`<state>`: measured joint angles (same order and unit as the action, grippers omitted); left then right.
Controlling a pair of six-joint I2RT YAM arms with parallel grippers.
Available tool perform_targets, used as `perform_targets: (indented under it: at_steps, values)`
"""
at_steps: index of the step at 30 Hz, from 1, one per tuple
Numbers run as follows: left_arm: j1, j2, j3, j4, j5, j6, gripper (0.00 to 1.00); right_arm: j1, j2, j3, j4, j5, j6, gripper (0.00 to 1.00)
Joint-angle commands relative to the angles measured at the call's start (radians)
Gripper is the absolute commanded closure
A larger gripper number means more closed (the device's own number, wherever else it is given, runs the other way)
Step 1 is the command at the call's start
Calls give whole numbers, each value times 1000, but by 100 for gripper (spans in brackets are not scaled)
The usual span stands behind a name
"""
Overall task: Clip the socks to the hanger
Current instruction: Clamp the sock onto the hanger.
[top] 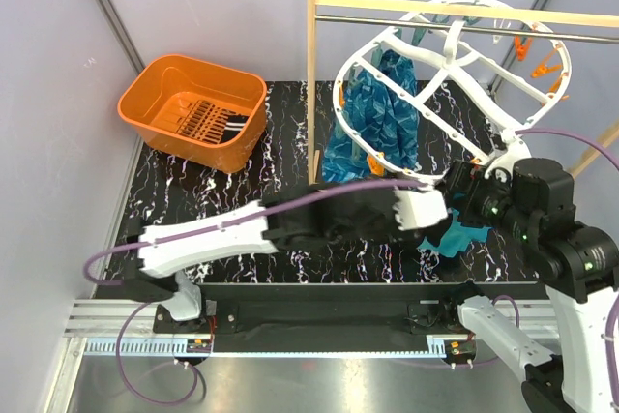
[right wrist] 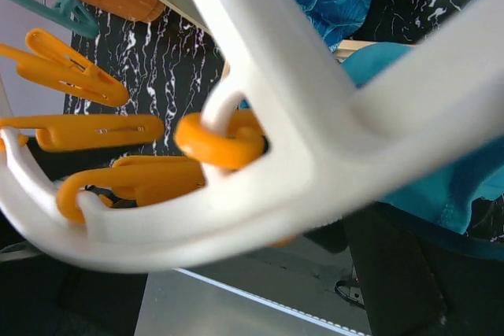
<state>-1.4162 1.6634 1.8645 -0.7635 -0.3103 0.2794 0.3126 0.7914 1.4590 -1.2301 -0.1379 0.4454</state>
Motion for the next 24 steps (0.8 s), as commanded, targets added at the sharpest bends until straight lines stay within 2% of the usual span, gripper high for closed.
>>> perform_targets:
  at_steps: [1, 5, 10, 13, 18, 24]
  values:
    - [36, -204, -97, 208, 108, -91, 37, 3, -30, 41, -17, 15, -30, 2]
    - [86, -379, -281, 357, 206, -187, 37, 0, -66, 49, -11, -29, -53, 0]
    - [106, -585, -560, 617, 149, -246, 34, 2, -138, 41, 29, -104, -74, 1]
    - [109, -640, -671, 734, 120, -276, 32, 2, -162, 40, 55, -108, -70, 1]
    - [111, -630, -717, 800, 106, -324, 32, 3, -155, 38, 87, -137, -63, 0]
    - [112, -582, -683, 788, 129, -362, 32, 2, -141, 3, 75, -132, -54, 0]
